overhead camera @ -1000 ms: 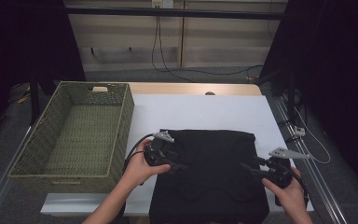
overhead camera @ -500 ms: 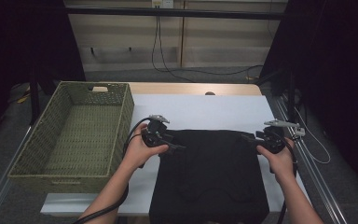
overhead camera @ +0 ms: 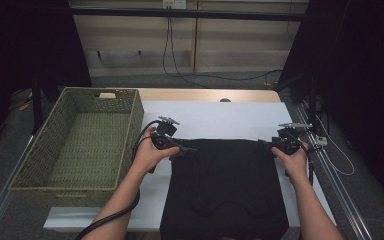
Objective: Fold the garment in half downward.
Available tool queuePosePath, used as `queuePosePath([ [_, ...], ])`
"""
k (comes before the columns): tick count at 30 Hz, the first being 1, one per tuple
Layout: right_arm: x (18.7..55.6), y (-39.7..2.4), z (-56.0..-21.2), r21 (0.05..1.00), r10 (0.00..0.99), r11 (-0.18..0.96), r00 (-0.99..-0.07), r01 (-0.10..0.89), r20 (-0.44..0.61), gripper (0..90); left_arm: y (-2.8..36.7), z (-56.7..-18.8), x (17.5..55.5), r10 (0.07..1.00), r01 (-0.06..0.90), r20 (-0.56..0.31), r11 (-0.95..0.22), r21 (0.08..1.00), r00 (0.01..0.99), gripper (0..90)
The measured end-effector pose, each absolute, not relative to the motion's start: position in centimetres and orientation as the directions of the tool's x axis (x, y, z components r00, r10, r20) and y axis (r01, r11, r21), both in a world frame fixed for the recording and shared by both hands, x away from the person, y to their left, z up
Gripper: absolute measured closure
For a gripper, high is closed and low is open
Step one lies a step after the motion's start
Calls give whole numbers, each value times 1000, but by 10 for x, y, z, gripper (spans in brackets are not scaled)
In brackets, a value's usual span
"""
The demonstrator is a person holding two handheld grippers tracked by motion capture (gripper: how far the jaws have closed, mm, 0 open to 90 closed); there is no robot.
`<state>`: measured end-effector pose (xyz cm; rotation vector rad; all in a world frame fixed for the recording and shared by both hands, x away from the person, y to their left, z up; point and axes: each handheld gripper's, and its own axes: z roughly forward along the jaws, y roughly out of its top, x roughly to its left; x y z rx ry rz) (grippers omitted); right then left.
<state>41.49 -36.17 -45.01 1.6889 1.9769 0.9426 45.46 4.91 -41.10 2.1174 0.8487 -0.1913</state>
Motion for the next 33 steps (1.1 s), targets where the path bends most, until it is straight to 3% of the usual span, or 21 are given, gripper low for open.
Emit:
queuePosePath([
  [5, 410, -368, -457, 701, 971, 43, -194, 712, 138, 368, 49, -412, 465, 542, 651, -403, -411, 638, 737, 175],
  [9, 405, -363, -458, 707, 974, 117, -221, 698, 57, 375, 51, -411, 473, 566, 659, -398, -390, 643, 722, 168],
  [17, 394, -368, -462, 737, 971, 111, -232, 667, 64, 475, 55, -421, 483, 615, 681, -376, -386, 622, 693, 168],
  [25, 393, -368, -462, 738, 971, 112, -231, 665, 61, 482, 64, -427, 489, 660, 699, -362, -358, 619, 658, 162],
  [33, 392, -368, -462, 739, 972, 106, -226, 665, 64, 482, 68, -440, 495, 726, 695, -291, -345, 631, 624, 277],
])
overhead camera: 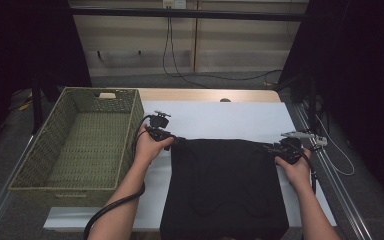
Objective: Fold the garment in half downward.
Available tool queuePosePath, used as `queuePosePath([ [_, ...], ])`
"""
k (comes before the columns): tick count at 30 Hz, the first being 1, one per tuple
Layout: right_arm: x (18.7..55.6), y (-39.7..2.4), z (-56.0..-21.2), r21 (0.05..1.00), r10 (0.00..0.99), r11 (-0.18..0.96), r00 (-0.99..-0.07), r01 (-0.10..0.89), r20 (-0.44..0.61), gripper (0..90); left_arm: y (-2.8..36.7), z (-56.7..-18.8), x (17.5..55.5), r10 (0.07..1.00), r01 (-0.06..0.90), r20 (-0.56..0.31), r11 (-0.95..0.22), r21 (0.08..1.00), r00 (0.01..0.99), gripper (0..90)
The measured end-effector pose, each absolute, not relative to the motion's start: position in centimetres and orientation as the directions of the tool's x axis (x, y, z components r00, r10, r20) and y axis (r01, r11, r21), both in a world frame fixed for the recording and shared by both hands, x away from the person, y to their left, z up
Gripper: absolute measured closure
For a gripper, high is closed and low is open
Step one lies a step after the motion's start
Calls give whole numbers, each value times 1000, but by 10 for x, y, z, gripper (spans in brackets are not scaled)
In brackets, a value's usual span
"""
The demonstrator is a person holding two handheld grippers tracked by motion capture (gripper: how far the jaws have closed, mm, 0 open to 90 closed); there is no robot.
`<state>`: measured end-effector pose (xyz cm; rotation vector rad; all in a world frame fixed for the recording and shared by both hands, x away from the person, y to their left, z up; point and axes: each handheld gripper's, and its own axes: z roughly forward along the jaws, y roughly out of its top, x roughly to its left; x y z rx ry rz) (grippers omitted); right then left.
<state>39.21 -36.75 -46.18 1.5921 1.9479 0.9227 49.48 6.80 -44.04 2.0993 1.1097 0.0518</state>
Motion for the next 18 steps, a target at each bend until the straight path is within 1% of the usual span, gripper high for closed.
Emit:
queuePosePath([
  [2, 392, -367, -462, 739, 972, 105, -225, 665, 64, 482, 69, -442, 496, 726, 698, -297, -337, 632, 620, 280],
  [4, 392, -367, -462, 739, 972, 105, -225, 665, 64, 483, 69, -442, 497, 726, 683, -292, -322, 655, 623, 286],
  [5, 392, -367, -462, 739, 972, 104, -224, 665, 65, 482, 69, -442, 497, 724, 685, -298, -321, 654, 622, 305],
  [8, 392, -367, -462, 740, 972, 104, -224, 665, 65, 482, 68, -443, 499, 732, 689, -276, -346, 637, 623, 315],
  [11, 392, -367, -462, 740, 972, 109, -226, 664, 60, 483, 67, -447, 496, 732, 692, -267, -366, 622, 627, 348],
  [15, 391, -367, -462, 740, 973, 108, -225, 664, 60, 486, 66, -450, 489, 733, 666, -232, -377, 644, 639, 422],
  [16, 391, -367, -462, 742, 973, 108, -225, 662, 59, 489, 67, -450, 487, 735, 669, -235, -372, 643, 635, 458],
  [18, 391, -366, -462, 741, 973, 104, -223, 663, 63, 514, 67, -450, 483, 735, 670, -240, -368, 645, 634, 499],
])
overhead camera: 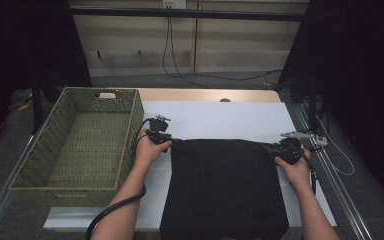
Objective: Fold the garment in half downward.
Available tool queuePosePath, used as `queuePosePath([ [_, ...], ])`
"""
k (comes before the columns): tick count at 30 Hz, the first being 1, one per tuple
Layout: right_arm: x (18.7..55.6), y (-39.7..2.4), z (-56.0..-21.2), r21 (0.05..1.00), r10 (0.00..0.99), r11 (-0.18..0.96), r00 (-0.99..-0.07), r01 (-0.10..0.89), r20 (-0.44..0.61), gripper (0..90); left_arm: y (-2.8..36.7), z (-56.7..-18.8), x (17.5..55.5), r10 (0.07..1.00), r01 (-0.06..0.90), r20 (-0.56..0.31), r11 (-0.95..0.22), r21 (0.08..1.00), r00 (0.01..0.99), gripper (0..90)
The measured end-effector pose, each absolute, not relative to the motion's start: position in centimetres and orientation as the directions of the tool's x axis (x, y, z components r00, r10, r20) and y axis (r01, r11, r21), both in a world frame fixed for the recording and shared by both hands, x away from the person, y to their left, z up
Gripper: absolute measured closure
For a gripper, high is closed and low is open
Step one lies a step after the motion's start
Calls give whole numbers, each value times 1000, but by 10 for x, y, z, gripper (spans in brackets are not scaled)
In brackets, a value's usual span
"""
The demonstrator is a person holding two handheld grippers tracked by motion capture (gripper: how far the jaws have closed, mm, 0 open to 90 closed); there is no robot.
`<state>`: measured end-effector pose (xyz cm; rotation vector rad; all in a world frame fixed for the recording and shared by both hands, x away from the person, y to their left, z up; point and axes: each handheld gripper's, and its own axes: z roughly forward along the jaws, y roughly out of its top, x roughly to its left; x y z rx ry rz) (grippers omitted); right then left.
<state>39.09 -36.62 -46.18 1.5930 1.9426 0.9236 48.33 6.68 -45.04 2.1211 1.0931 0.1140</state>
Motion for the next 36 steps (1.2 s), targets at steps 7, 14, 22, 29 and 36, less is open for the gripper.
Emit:
queuePosePath([
  [7, 390, -363, -462, 743, 967, 93, -239, 662, 92, 692, 69, -450, 477, 719, 693, -283, -369, 620, 635, 681],
  [14, 389, -364, -462, 745, 963, 67, -237, 663, 125, 805, 67, -449, 474, 706, 699, -297, -381, 606, 642, 836],
  [22, 389, -369, -457, 754, 970, 87, -229, 651, 85, 870, 68, -434, 478, 731, 683, -226, -415, 601, 644, 861],
  [29, 393, -378, -445, 756, 974, 84, -213, 650, 75, 876, 70, -417, 484, 742, 657, -191, -406, 636, 643, 867],
  [36, 401, -379, -433, 787, 979, 93, -199, 610, 38, 876, 73, -407, 493, 758, 643, -168, -388, 660, 630, 868],
])
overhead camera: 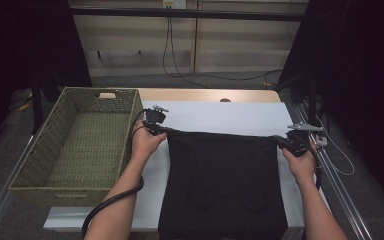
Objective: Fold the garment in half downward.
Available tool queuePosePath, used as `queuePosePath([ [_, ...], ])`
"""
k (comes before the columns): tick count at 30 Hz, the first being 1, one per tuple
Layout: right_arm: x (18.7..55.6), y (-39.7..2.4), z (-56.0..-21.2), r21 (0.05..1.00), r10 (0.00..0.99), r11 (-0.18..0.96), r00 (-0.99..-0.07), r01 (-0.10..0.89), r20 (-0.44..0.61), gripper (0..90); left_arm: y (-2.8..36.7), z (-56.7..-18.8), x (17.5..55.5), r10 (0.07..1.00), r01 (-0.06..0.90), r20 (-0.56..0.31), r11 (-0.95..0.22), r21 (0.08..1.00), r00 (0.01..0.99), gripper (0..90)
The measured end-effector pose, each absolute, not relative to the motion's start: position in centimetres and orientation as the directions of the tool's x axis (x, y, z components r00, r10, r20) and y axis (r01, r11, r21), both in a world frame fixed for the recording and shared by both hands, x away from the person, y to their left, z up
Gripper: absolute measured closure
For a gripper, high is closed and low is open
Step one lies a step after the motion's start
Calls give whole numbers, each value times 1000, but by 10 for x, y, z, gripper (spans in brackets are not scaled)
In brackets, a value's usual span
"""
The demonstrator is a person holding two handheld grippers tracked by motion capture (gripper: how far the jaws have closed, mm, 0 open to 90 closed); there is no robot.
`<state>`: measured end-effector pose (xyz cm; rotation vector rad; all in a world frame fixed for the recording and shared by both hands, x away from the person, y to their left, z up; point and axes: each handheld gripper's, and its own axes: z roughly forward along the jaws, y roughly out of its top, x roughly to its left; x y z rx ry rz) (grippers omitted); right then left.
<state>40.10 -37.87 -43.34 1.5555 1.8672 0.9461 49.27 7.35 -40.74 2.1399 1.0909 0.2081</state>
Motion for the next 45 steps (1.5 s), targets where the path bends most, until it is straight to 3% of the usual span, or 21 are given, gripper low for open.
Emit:
queuePosePath([
  [45, 476, -376, -422, 804, 982, 62, -181, 591, 57, 876, 80, -409, 549, 812, 704, -228, -284, 651, 537, 867],
])
